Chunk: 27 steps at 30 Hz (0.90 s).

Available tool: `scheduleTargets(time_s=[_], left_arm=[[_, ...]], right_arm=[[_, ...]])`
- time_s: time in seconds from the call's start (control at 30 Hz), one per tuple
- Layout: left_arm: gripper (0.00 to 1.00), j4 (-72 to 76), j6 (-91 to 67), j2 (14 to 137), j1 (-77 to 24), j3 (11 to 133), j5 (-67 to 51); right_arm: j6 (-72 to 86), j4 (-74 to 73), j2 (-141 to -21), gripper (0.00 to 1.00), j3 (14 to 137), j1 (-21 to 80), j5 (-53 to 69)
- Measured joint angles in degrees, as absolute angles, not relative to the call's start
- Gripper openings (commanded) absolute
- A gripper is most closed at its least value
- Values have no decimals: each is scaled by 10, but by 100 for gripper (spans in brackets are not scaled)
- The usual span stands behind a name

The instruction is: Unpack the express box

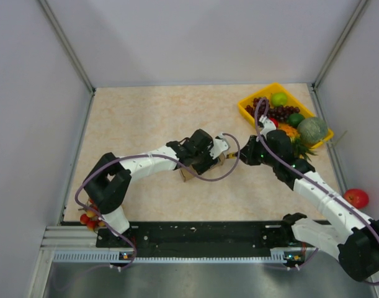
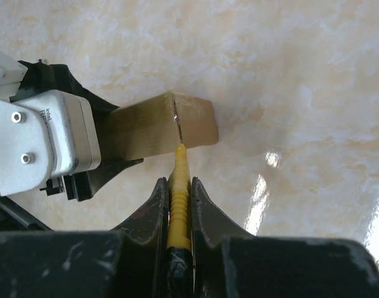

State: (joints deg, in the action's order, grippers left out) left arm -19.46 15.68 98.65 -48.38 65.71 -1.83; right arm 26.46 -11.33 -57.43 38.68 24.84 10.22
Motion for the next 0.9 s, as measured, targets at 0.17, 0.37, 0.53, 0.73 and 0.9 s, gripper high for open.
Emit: scheduleTargets(time_s=[0.17, 0.37, 0.53, 0.73, 0.9], left_arm=[[74, -189, 138, 986, -478, 657, -10], [99, -204, 129, 989, -470, 653, 16], [99, -196, 123, 985, -469, 654, 29], [99, -179, 113, 914, -469, 651, 35], [99, -107, 93, 792, -469, 587, 69]], right_arm=[[278, -159, -558, 0, 423, 224, 83], [294, -160, -571, 0, 460, 192, 67], [303, -154, -638, 0, 478, 186, 67], [326, -114, -738, 0, 483, 185, 77], [343, -69, -839, 0, 537, 184, 97]])
